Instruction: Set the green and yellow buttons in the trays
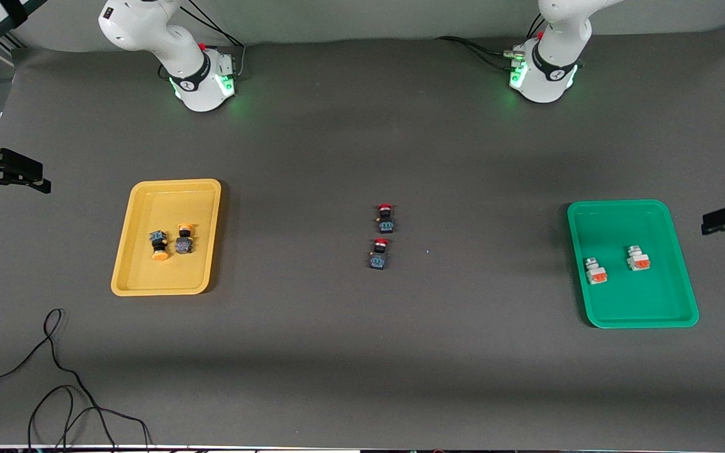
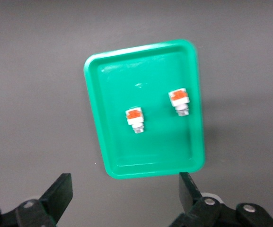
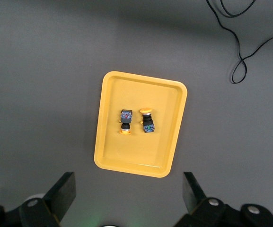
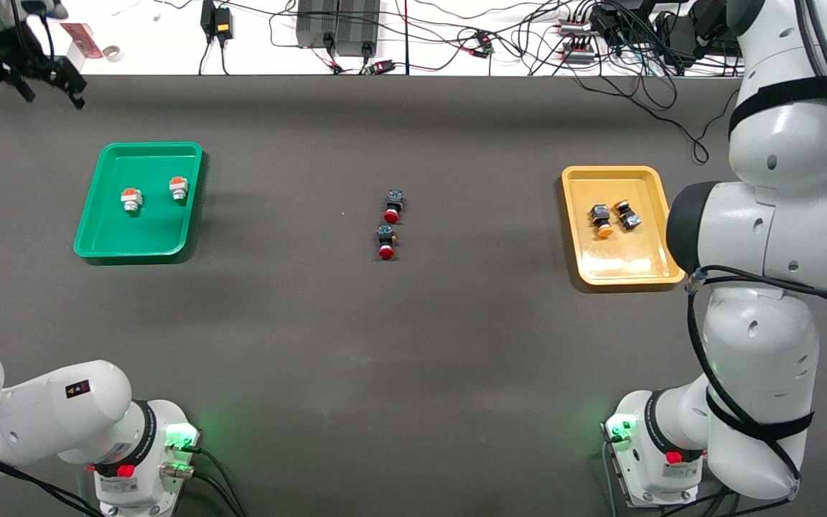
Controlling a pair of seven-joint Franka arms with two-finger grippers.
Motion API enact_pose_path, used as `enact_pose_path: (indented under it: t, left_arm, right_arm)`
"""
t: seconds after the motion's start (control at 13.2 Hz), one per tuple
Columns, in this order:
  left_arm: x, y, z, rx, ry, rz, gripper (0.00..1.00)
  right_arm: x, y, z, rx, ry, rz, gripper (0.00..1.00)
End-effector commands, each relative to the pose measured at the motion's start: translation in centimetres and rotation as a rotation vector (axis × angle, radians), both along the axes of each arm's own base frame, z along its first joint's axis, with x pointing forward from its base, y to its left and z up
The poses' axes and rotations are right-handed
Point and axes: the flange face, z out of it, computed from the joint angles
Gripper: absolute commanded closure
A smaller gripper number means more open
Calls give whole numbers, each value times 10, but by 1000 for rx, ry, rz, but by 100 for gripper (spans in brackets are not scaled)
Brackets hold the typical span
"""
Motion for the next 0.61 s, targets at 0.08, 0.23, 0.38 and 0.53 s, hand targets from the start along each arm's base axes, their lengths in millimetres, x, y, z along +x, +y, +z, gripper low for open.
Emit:
enact_pose_path:
  t: [0.08,0.23,0.38,0.53]
  left_arm:
    - [-30,-70,62,24,-30,-30,0]
    - [-35,-102,73,27,-43,-59,0]
    - [-38,-120,81,25,-68,-57,0]
    - [-37,-131,82,-29,-80,-20,0]
  right_arm:
    - [1,7,5,-16,8,-36,0]
    - [0,15,6,-17,5,-131,0]
    - [4,23,3,19,0,-209,0]
    - [4,25,4,26,-2,-234,0]
